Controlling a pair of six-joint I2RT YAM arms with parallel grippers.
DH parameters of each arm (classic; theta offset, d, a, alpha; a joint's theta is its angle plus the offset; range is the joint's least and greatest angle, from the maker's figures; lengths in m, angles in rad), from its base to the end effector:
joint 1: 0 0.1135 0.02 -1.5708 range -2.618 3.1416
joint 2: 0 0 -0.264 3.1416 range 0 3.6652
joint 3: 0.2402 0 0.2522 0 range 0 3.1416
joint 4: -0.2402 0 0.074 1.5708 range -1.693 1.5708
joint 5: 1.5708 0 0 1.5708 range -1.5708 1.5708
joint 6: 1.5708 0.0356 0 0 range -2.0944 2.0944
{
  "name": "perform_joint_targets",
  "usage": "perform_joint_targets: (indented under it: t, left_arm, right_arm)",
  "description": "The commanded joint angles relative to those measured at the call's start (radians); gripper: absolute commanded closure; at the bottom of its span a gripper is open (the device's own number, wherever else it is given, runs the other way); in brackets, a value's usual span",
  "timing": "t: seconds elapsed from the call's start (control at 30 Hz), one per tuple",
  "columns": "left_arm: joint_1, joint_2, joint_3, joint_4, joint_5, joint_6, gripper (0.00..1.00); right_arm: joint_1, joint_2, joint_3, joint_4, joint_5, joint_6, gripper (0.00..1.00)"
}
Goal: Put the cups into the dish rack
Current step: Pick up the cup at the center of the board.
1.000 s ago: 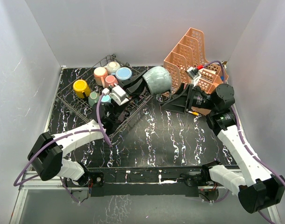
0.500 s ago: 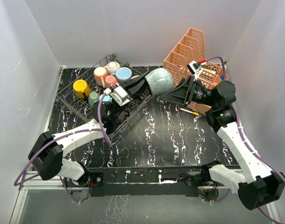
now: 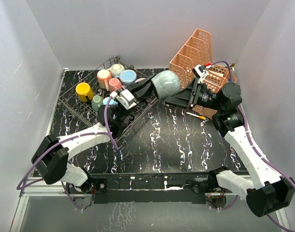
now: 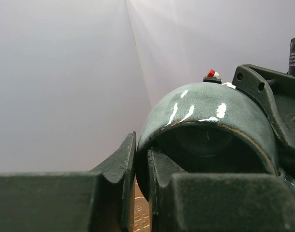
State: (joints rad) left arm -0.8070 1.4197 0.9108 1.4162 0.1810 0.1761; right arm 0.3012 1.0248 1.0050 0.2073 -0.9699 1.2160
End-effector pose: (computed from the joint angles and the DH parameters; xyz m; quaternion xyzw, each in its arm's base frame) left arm 0.1963 -0.2143 0.3934 0.2284 0.2456 -0.3201 0.8860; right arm 0.2028 0.0937 0.4118 -0.0729 0.6648 0.6845 0.2900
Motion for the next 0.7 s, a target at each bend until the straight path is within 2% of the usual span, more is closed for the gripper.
perform_joint_targets:
  t: [0.0, 0.13, 0.2, 0.4, 0.67]
  left_arm:
    - [-0.001, -0.010, 0.051, 0.122, -0.005, 0.001, 1.00]
    - [-0.001, -0.013, 0.045, 0.121, -0.005, 0.001, 1.00]
    - [-0.001, -0.014, 0.039, 0.121, -0.005, -0.001, 1.00]
    - [-0.001, -0.022, 0.021, 0.122, -0.008, -0.018, 1.00]
    - [-0.001, -0.047, -0.038, 0.134, -0.030, -0.063, 1.00]
  right_arm:
    - [0.011, -0.020, 0.012, 0.042, 0.016, 0.010, 0.44]
    - [0.012, -0.021, 0.006, 0.034, 0.018, 0.007, 0.51]
    - [0.012, -0.022, 0.002, 0.034, 0.019, 0.007, 0.59]
    - [0.012, -0.022, -0.006, 0.035, 0.022, 0.001, 0.91]
    - [0.010, -0.026, -0.024, 0.047, 0.012, -0.011, 0.92]
